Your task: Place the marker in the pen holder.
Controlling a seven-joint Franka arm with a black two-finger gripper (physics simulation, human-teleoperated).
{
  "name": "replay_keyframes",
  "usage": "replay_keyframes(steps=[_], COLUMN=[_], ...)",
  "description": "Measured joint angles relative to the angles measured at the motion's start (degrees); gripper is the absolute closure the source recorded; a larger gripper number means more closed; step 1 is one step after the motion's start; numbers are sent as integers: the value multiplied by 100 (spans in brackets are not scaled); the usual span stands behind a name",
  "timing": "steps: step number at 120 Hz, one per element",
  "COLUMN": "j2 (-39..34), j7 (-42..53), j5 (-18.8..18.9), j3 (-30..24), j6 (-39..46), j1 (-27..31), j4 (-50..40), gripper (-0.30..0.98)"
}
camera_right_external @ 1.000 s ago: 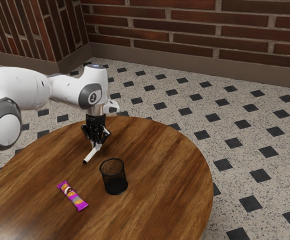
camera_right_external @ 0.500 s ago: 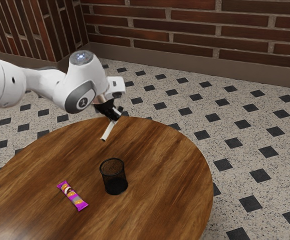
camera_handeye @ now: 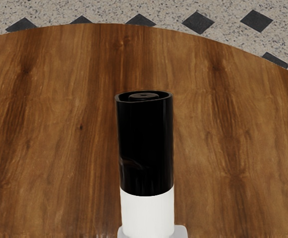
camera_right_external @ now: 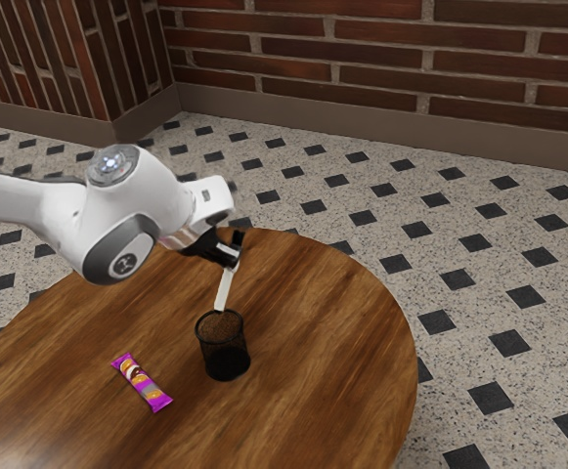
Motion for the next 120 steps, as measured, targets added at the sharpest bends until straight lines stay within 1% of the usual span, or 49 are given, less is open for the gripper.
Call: replay_keyframes(steps=[22,56,80,88,98,104,112,120], j2=[-120,-99,-122,-124,-145,-115,-13,46], j7=[-377,-796,-968,-1006,-1053,-1074,-1096,-1021], j5=[-13,-18,-32,-20,-24,-34,-67,-156], j3=[5,-30,-80,-80,-6,57,59,64], j6=[23,-16,-184,-215,-367,-678,-1594,-2693], j1=[65,54,45,50,79,186,271,265], j4=[-198,-230,-215,-208,-49,502,1608,2680], gripper=[79,79,37,27,18,14,10,8])
